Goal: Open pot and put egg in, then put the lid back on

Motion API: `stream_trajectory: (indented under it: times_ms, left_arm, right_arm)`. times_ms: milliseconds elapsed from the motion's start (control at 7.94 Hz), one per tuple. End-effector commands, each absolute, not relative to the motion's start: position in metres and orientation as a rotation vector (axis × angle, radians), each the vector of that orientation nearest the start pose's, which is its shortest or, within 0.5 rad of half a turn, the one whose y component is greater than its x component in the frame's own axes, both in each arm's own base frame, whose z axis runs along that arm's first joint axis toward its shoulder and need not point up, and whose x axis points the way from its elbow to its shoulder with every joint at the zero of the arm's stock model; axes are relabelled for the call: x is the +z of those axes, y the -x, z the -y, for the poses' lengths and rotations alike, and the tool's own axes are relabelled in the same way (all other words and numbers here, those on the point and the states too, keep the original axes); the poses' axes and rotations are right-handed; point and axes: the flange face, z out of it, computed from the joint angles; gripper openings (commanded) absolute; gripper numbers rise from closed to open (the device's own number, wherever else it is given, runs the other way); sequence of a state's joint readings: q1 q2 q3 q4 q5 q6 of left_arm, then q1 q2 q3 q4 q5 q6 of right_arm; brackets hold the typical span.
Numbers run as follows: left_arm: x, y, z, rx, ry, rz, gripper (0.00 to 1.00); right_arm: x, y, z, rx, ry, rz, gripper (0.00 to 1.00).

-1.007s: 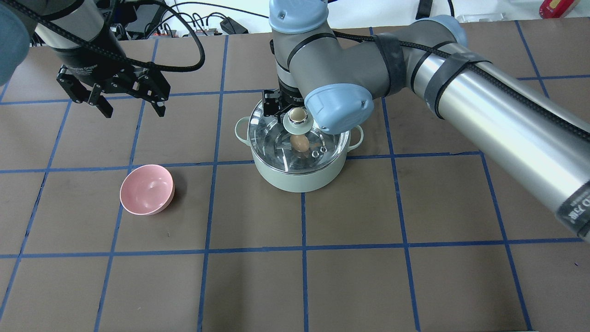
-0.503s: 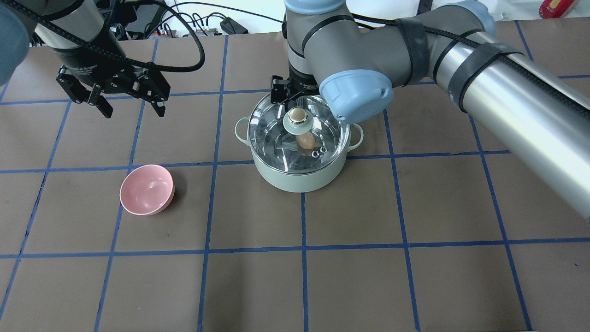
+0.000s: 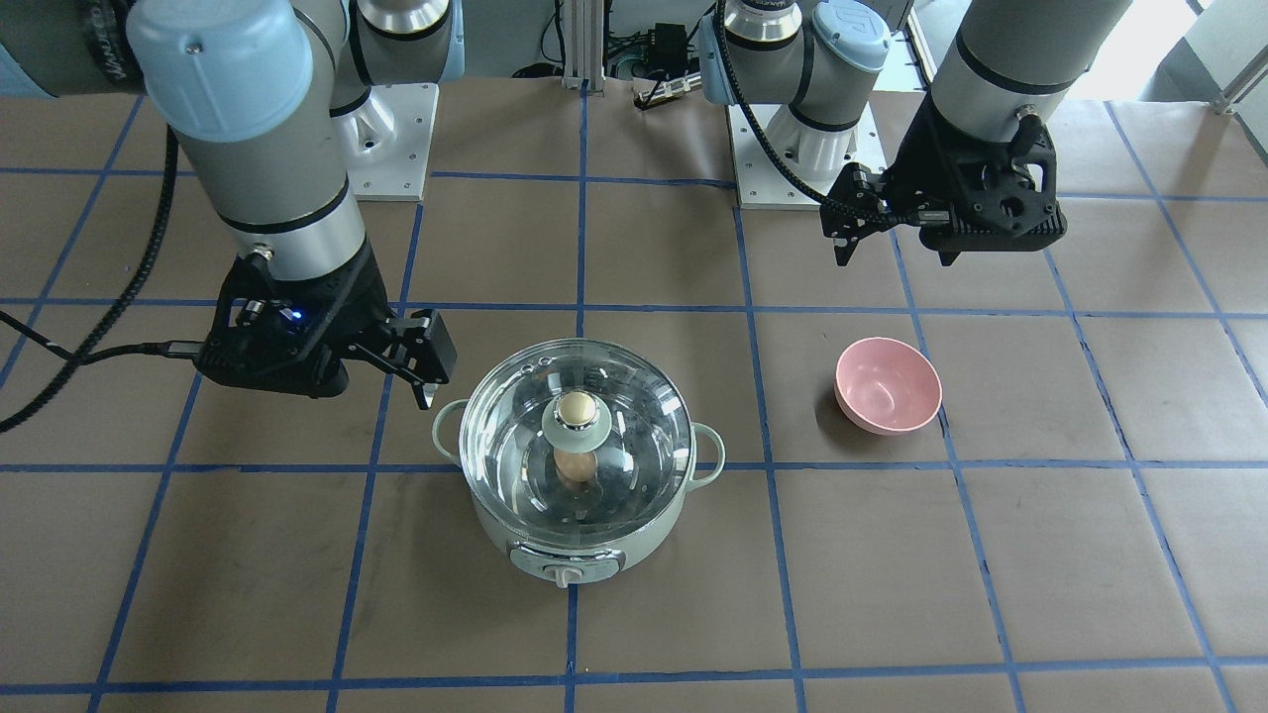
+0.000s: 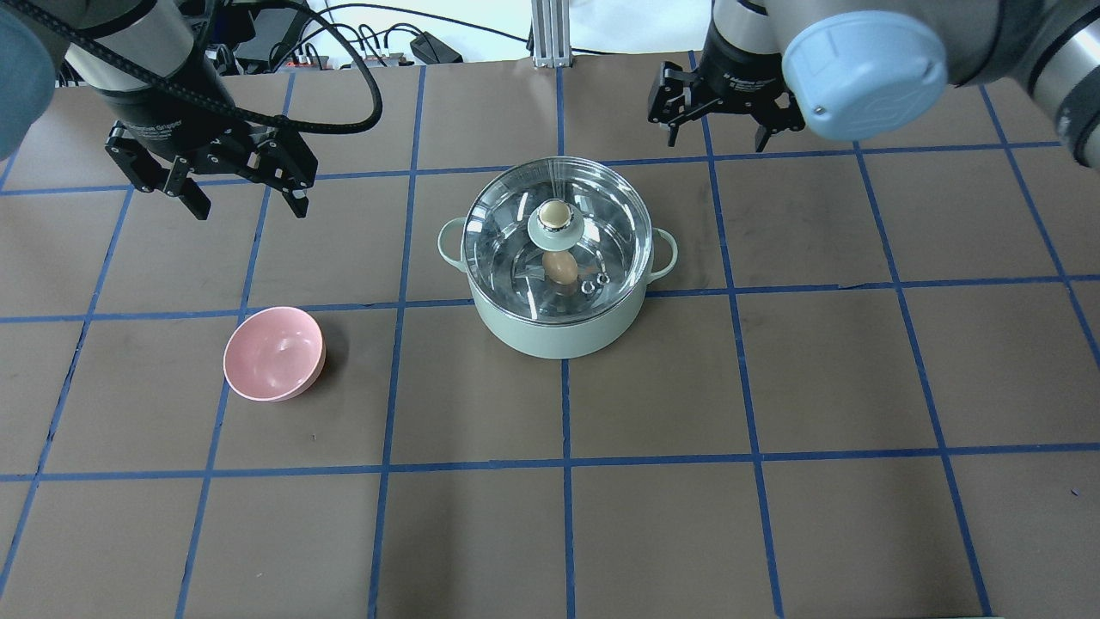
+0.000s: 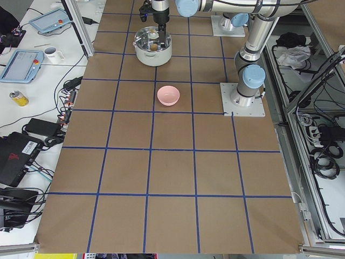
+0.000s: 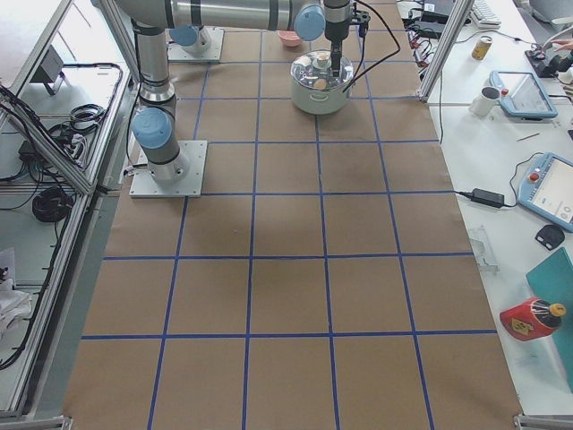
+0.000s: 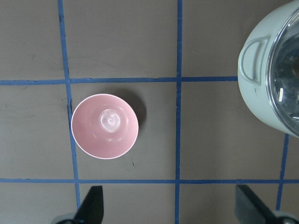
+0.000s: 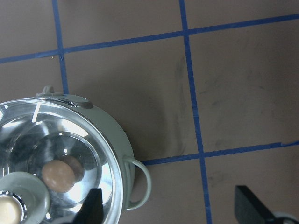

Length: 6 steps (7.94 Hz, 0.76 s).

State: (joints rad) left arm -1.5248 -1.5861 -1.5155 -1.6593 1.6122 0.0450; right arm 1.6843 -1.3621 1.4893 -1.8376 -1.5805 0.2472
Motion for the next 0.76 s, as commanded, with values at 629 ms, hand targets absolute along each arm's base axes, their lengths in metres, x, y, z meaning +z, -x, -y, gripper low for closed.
stream_trajectory:
  times_ms: [629]
  left_arm:
    - [0.4988,0.1064,0.4985,0.079,-0.002,-3.101,1.00]
  right_arm:
    - [0.4650,-0.1415,0.5513,-0.080,-0.204,-3.150,1.00]
